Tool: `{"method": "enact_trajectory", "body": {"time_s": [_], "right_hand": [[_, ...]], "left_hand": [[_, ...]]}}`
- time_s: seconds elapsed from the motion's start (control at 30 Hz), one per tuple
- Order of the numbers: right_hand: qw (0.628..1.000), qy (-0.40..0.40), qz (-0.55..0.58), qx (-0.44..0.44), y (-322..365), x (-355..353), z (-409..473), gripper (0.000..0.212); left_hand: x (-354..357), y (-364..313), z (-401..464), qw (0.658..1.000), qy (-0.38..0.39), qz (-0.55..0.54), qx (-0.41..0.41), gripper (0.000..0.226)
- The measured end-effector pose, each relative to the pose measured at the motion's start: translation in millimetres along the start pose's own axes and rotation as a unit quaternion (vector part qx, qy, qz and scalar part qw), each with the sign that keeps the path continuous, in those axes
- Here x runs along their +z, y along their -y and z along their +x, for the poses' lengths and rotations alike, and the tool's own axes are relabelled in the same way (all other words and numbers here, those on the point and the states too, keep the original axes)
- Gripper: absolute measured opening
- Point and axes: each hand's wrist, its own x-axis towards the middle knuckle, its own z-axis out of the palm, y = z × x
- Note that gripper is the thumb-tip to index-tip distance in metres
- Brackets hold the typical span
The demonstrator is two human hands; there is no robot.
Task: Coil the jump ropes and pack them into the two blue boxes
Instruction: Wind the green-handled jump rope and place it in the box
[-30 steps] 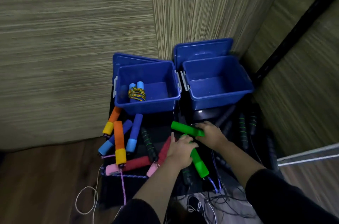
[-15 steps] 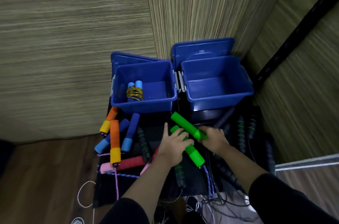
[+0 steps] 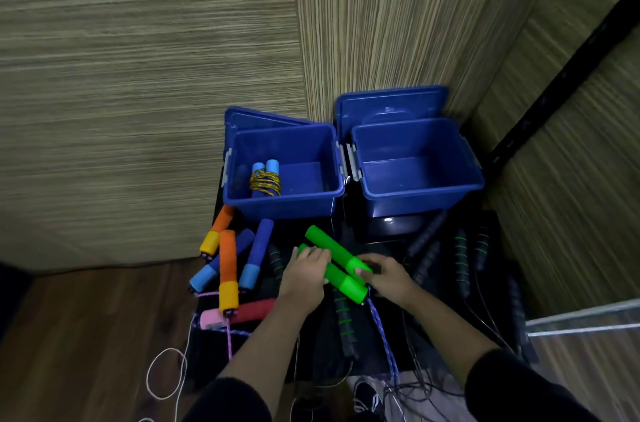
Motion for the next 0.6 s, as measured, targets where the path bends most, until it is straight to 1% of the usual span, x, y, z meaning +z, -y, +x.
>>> {"method": "enact_trajectory", "body": {"time_s": [0.07, 0.13, 0.23, 0.3, 0.4, 0.5, 0.6], "right_hand": [[0.999, -0.001, 0.024, 0.035, 4.0, 3.3, -1.8, 0.027], [0.998, 0.009, 0.039, 0.053, 5.3, 6.6, -4.3, 0.039], [1.0, 0.012, 0.026, 0.002, 1.3, 9.9, -9.4, 0.068], [0.999, 0.028, 0.036, -0.009, -0.3, 11.1, -12.9, 0.079], [0.998, 0.02, 0.061, -0.019, 1.7, 10.8, -17.1, 0.079], [0.991, 0.016, 0.133, -0.01, 9.1, 1.6, -23.0, 0.071], [0.98, 0.054, 0.191, 0.017, 19.3, -15.2, -29.0, 0.062]], "left_hand": [[0.0, 1.3, -1.4, 1.0, 0.007, 0.014, -0.004, 0.052], [-0.6, 2.4, -2.6, 0.999, 0.017, 0.034, -0.009, 0.061], [-3.6, 0.4, -3.6, 0.999, 0.014, 0.05, -0.016, 0.067], [-5.9, -0.2, -5.6, 0.998, 0.02, 0.06, -0.022, 0.069], [-8.6, 2.4, -7.7, 0.994, 0.012, 0.11, 0.009, 0.078], [-11.3, 6.9, -4.7, 0.988, 0.031, 0.139, 0.064, 0.081], [-20.0, 10.6, 1.5, 0.983, 0.028, 0.137, 0.121, 0.079]]}}
